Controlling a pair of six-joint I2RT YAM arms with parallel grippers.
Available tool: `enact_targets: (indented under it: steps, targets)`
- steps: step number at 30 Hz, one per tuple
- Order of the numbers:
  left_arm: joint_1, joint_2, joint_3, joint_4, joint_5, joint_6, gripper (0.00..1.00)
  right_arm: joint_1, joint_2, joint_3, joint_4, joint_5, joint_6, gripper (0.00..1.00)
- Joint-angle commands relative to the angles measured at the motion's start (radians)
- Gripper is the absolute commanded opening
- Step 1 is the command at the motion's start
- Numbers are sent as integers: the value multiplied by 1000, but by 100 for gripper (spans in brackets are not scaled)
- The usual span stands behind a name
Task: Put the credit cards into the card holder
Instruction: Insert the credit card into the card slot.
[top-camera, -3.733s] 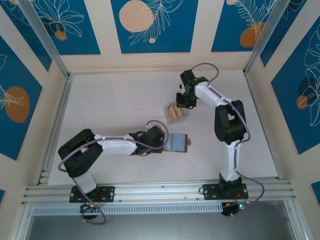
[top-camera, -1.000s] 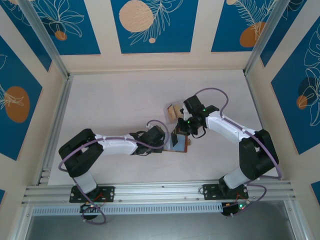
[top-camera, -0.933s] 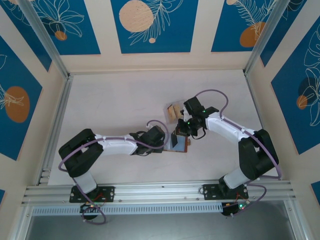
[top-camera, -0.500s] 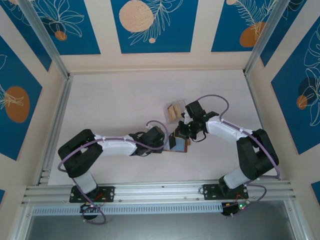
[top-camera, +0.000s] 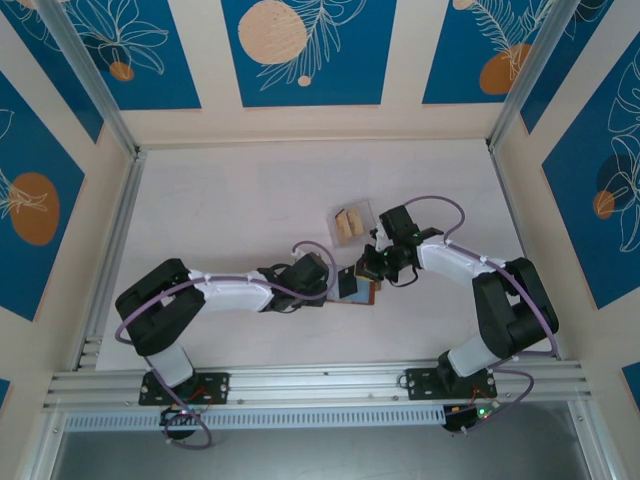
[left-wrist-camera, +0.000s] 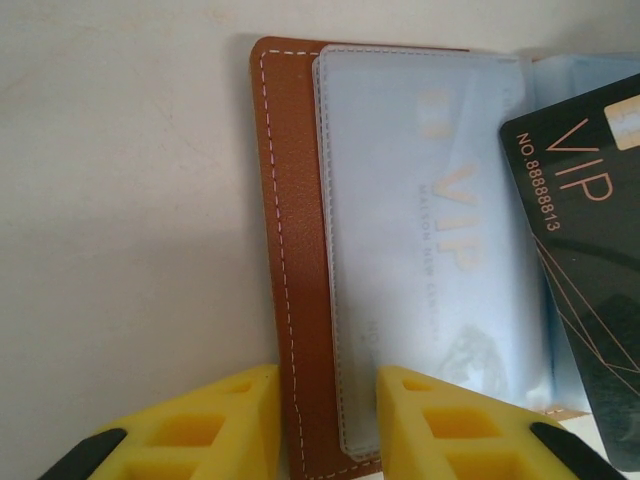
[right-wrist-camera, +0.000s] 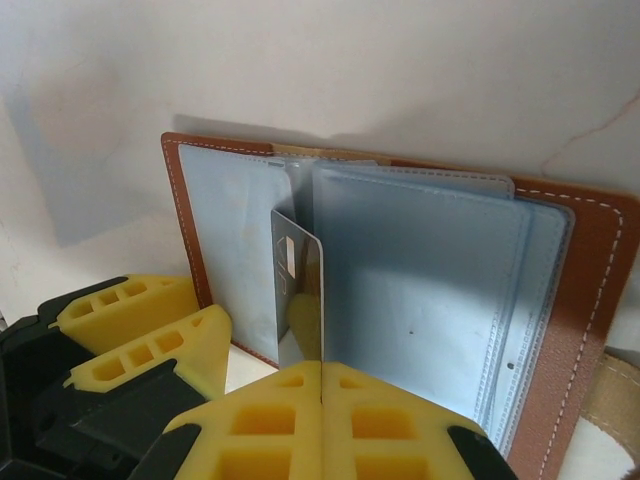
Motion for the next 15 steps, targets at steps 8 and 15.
enact_targets:
  steps: [8, 15]
  targets:
    - [-18, 47, -36, -131, 25, 0, 30, -23, -43, -32, -24, -26, -16, 0]
    - [-18, 43, -34, -139, 24, -1, 30, -23, -34, -56, 2, -35, -8, 0]
